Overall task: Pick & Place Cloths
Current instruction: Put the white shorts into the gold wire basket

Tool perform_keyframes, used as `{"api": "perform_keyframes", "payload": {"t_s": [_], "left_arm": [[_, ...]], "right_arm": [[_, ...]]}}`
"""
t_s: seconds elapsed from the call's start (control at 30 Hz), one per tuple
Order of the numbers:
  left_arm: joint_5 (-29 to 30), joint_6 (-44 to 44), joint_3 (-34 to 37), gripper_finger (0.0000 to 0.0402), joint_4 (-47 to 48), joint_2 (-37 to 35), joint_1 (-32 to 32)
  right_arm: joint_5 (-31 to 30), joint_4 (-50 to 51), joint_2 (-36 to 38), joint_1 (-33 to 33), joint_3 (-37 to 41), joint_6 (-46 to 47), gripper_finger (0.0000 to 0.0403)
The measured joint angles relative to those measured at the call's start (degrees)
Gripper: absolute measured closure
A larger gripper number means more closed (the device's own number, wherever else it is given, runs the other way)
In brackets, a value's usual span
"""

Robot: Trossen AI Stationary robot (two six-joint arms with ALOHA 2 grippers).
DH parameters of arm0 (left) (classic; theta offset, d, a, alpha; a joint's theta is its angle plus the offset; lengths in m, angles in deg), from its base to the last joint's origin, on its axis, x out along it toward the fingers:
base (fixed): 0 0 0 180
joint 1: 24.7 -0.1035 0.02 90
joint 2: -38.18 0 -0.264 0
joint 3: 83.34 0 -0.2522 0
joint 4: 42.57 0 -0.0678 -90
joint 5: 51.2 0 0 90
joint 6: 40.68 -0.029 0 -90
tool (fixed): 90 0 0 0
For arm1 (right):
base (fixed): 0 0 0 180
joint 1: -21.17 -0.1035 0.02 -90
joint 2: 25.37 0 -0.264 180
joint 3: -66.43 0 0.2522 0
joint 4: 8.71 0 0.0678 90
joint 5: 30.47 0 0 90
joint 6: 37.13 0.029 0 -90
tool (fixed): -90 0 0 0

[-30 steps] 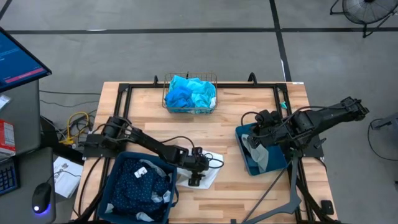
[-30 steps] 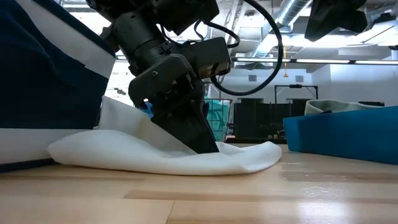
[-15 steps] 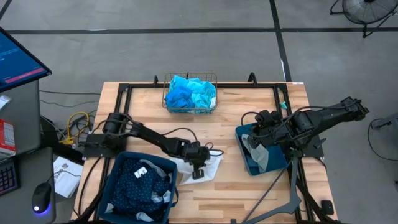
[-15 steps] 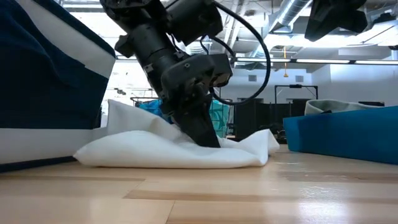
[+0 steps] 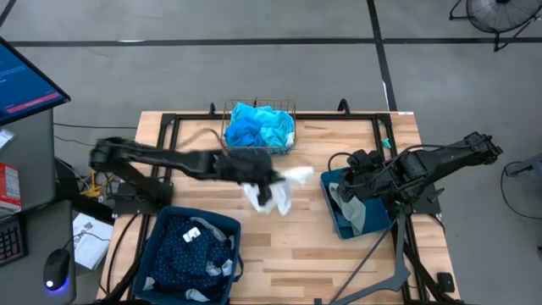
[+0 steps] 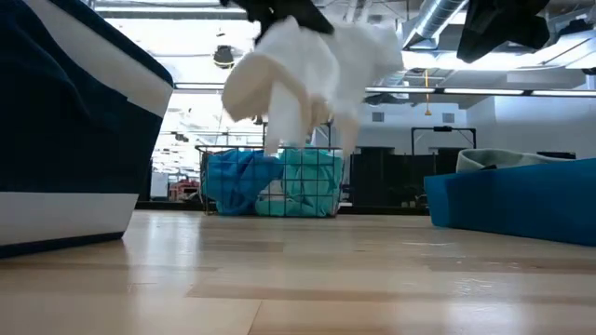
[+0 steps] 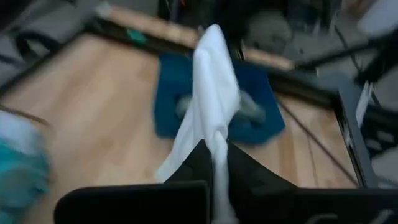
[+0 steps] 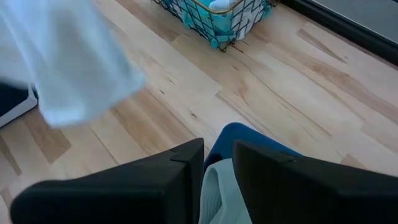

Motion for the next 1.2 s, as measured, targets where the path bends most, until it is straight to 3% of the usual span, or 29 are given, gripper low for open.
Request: {"api": "perform_keyframes", "payload": {"t_s": [0.27, 0.5, 0.73, 0.87, 0.97, 1.2], "left_arm": [[1.6, -8.2, 0.0, 0.0401, 0.3, -12.4, -10.0], [2.0, -17.7, 0.0, 0.0402, -0.3, -14.8, -22.6], [1.5, -22.2, 0.0, 0.0401, -0.5, -9.7, -34.5], [-4.2, -19.6, 0.0, 0.0401, -0.2, -4.8, -38.1], [-8.2, -18.9, 0.0, 0.0401, -0.2, -1.0, -37.7], [-9.2, -18.4, 0.0, 0.0401, 0.9, 7.7, -32.7]], "right_arm": [[0.0, 0.0, 0.0, 0.2, 0.0, -0.3, 0.0321], [0.0, -0.6, 0.0, 0.2, 0.0, 0.0, 0.0321], [-0.2, -2.0, 0.0, 0.1, 0.0, 2.7, 0.0321], [-0.3, -2.0, 0.0, 0.1, 0.0, 3.7, 0.0321], [-0.3, -2.0, 0.0, 0.1, 0.0, 4.6, 0.0321], [-0.3, -2.3, 0.0, 0.1, 0.0, 5.2, 0.0321]]}}
